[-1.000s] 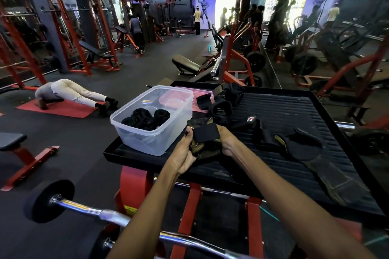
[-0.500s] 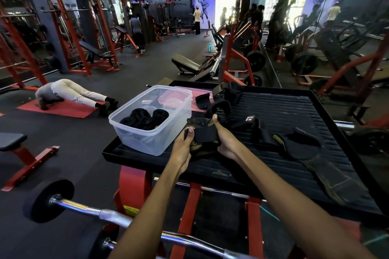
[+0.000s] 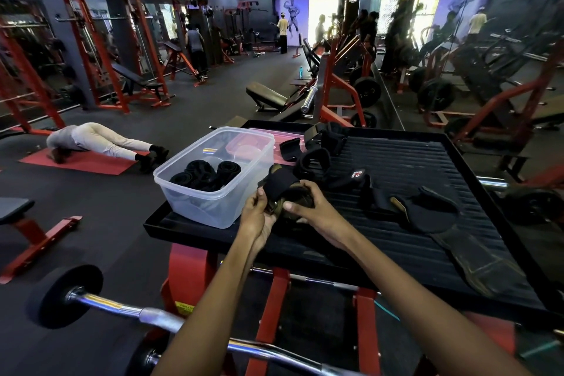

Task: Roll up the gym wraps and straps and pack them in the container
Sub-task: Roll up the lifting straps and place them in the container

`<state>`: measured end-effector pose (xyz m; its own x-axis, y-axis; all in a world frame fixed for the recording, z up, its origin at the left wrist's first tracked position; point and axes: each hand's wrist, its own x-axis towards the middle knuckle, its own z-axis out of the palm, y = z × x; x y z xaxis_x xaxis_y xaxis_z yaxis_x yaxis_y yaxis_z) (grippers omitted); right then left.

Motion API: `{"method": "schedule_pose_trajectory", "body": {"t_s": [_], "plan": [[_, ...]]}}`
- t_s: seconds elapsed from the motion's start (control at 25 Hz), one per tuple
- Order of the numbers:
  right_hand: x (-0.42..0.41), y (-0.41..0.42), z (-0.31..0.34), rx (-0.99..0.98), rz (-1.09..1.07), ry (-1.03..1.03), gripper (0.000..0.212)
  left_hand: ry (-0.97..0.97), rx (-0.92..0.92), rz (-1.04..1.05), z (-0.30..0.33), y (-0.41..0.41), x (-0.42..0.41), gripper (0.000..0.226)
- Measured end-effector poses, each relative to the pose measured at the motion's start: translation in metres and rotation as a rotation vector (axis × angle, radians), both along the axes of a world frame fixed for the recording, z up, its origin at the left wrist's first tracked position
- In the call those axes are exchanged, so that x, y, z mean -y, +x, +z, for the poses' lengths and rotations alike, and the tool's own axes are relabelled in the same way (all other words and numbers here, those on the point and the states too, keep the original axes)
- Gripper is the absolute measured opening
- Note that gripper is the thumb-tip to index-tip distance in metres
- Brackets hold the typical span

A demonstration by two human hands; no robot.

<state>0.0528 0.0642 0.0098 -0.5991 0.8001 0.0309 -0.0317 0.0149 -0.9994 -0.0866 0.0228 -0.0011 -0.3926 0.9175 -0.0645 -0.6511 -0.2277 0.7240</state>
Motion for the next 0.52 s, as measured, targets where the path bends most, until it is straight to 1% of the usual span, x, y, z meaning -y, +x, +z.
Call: {"method": "schedule_pose_trajectory", "body": {"t_s": [0.04, 0.08, 0.16, 0.2, 0.24, 0.36, 0.4, 0.44, 0.52], "plan": [[0.004, -0.004, -0.002, -0.001, -0.042, 0.018, 0.056, -0.006, -0.024, -0.002, 0.000, 0.001, 0.001, 0.023], [0.005, -0.006, -0.004, -0.003, -0.116, 0.042, 0.060, -0.016, -0.071, -0.008, 0.001, 0.001, 0.003, 0.018], [0.007, -0.009, 0.000, 0.002, -0.291, 0.095, 0.054, -0.073, -0.220, -0.031, 0.001, 0.003, 0.007, 0.013], [0.006, -0.008, 0.004, 0.011, -0.349, 0.104, 0.054, -0.110, -0.302, -0.041, 0.002, 0.005, 0.010, 0.016], [0.004, -0.006, 0.008, 0.034, -0.384, 0.123, 0.058, -0.140, -0.385, -0.048, 0.002, 0.007, 0.013, 0.025], [-0.002, 0.000, 0.027, 0.143, -0.380, 0.236, 0.069, -0.144, -0.670, 0.000, 0.002, 0.009, 0.020, 0.073], [-0.007, 0.001, 0.030, 0.188, -0.361, 0.285, 0.070, -0.128, -0.755, 0.024, 0.001, 0.009, 0.021, 0.084], [-0.010, 0.002, 0.033, 0.239, -0.328, 0.330, 0.069, -0.123, -0.832, 0.035, 0.000, 0.006, 0.023, 0.089], [-0.010, -0.001, 0.034, 0.307, -0.232, 0.386, 0.065, -0.122, -0.945, -0.006, -0.001, -0.002, 0.026, 0.084]]}}
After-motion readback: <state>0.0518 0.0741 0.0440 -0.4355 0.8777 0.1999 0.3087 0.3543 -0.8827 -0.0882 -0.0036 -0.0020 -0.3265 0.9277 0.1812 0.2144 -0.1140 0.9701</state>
